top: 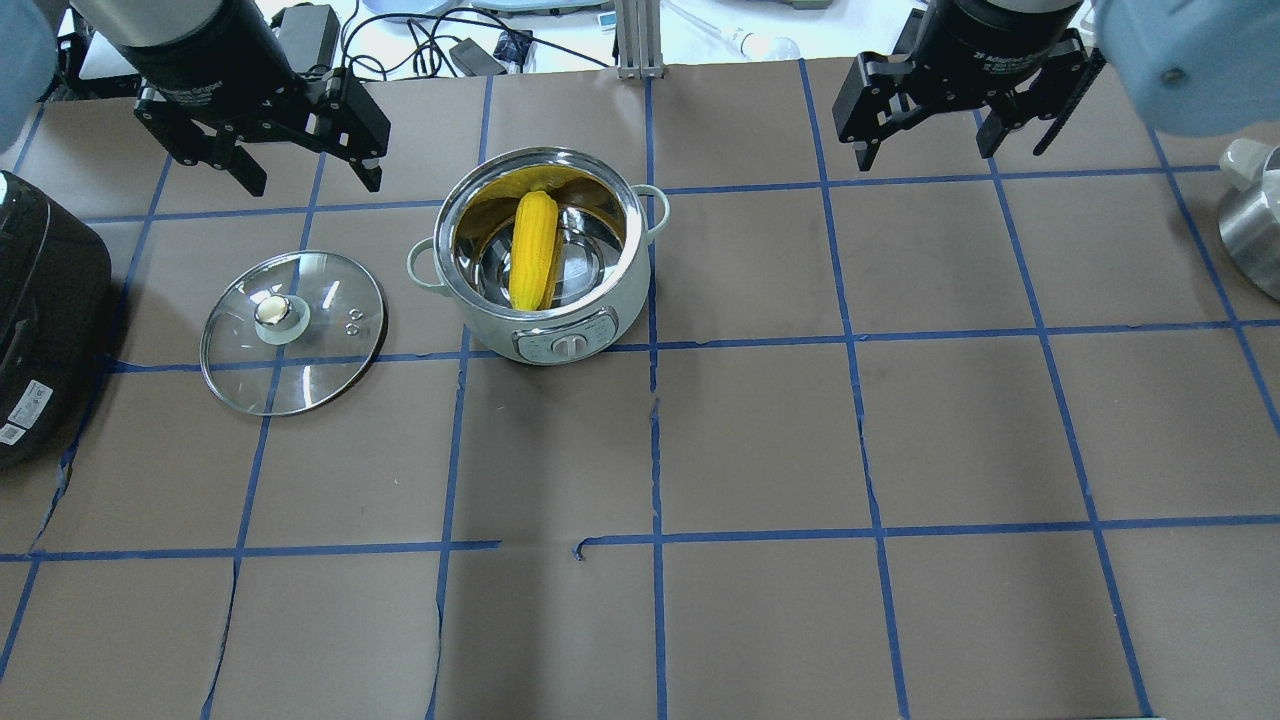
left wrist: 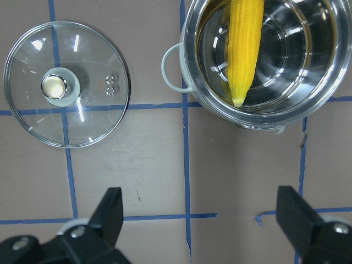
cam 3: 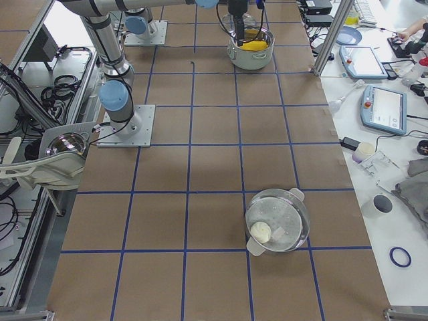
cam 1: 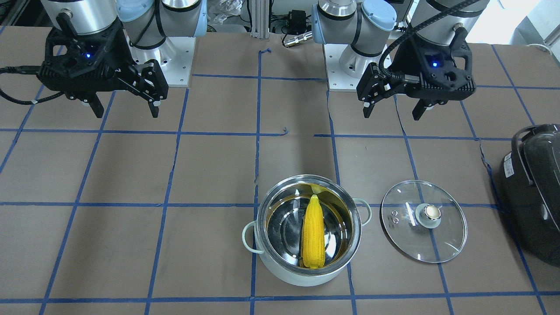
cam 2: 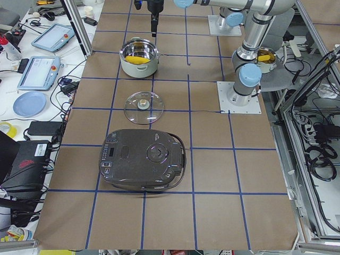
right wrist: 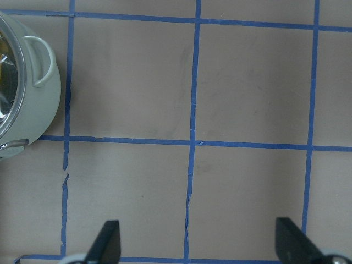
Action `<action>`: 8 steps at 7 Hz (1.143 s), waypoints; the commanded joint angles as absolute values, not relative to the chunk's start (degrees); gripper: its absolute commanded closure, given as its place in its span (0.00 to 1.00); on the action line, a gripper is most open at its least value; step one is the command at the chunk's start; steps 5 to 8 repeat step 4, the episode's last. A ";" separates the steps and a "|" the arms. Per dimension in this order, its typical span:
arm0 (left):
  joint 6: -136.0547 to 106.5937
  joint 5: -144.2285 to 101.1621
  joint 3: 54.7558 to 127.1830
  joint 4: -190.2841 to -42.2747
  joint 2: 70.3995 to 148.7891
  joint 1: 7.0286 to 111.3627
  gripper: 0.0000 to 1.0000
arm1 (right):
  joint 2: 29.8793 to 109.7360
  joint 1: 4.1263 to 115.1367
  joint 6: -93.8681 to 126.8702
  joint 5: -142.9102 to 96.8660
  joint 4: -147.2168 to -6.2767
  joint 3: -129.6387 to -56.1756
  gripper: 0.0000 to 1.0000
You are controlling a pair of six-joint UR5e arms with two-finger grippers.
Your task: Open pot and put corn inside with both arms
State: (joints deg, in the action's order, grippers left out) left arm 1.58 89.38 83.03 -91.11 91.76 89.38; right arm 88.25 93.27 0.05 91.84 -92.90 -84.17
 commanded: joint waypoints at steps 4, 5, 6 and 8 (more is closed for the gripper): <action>1.58 89.38 82.97 -91.14 91.76 89.38 0.00 | 88.33 92.99 -1.57 91.66 -92.55 -84.46 0.00; 1.58 89.38 82.97 -91.14 91.76 89.38 0.00 | 88.33 92.99 -1.57 91.66 -92.55 -84.46 0.00; 1.58 89.38 82.97 -91.14 91.76 89.38 0.00 | 88.33 92.99 -1.57 91.66 -92.55 -84.46 0.00; 1.58 89.38 82.97 -91.14 91.76 89.38 0.00 | 88.33 92.99 -1.57 91.66 -92.55 -84.46 0.00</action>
